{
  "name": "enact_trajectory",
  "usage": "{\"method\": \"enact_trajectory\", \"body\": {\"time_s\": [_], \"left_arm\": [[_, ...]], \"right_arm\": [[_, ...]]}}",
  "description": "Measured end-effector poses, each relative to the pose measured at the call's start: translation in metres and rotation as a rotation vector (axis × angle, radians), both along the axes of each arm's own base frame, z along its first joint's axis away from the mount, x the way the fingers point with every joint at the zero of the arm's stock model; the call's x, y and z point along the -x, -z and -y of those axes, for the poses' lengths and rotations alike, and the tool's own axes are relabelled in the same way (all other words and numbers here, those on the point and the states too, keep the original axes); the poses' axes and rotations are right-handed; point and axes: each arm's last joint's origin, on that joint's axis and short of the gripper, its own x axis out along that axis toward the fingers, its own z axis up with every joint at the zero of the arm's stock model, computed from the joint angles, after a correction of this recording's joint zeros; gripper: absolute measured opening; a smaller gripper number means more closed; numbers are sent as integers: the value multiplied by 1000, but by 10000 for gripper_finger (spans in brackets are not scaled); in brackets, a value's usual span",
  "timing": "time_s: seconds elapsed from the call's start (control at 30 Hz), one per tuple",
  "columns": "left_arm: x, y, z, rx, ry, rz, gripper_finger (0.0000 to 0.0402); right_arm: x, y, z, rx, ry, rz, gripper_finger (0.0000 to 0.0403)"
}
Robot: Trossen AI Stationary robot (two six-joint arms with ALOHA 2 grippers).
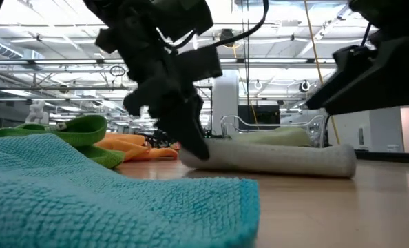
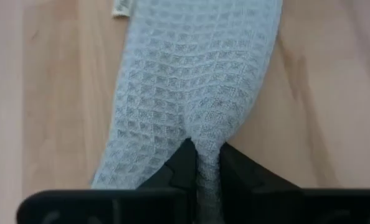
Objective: Fold microfiber towels
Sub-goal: Put the folded gray microfiber towel into the transparent bin
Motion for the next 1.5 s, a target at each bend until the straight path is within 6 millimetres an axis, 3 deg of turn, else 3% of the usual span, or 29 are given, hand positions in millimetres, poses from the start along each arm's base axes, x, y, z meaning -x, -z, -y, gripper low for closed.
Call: {"method": "enact_trajectory", "body": {"time_s": [0.23, 0.4, 0.63, 0.77, 0.9, 1.17, 1.37, 1.5], "left_arm": [[-3, -8, -27, 152, -53, 1, 29], [-3, -8, -30, 173, -56, -7, 25], [-7, -15, -26, 229, -37, 10, 34], [-7, -15, -27, 231, -37, 11, 26], [-7, -15, -30, 243, -35, 10, 29], [-8, -26, -43, 214, -49, 60, 30], [-7, -63, -48, 45, -39, 172, 31], [-11, -86, -63, -63, -14, 247, 29]], "right_arm": [[-20, 17, 3, 49, -53, 17, 241], [-22, 34, 4, 82, -50, -32, 287], [-15, 43, 5, 152, 13, -67, 288], [-7, 46, 5, 236, 41, -99, 268], [-3, 47, 5, 279, 70, -94, 219], [-3, 41, 9, 350, 48, -125, 24], [-3, 7, 42, 462, 109, -196, 43], [-2, -25, 72, 507, 155, -220, 33]]}}
